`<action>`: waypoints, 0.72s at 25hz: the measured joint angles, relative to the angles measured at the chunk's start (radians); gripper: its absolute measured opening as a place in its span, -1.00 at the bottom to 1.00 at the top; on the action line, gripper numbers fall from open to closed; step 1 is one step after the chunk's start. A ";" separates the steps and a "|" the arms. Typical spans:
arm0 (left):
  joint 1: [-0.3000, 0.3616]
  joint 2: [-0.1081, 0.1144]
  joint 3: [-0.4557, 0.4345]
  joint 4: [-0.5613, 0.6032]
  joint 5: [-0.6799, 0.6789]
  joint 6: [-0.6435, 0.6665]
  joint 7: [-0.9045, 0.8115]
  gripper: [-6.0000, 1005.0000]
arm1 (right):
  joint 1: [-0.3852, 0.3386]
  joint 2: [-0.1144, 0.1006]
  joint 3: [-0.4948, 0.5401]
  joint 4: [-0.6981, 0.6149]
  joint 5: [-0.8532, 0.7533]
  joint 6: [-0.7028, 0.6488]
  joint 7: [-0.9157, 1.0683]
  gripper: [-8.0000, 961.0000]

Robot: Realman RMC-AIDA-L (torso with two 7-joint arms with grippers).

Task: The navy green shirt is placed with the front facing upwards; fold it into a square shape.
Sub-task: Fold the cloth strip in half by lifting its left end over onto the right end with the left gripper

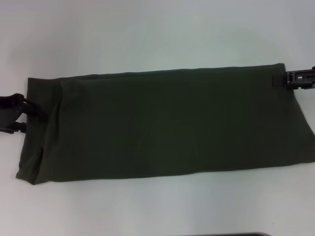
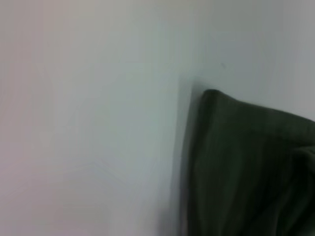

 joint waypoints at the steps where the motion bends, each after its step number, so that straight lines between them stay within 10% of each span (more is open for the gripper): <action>1: 0.000 -0.001 0.000 0.002 0.000 0.000 0.001 -0.13 | 0.000 0.000 0.000 0.000 0.000 0.000 0.000 0.93; 18: -0.011 -0.003 -0.004 0.025 -0.008 0.001 0.008 -0.17 | 0.000 0.000 -0.004 0.000 0.000 0.000 -0.004 0.92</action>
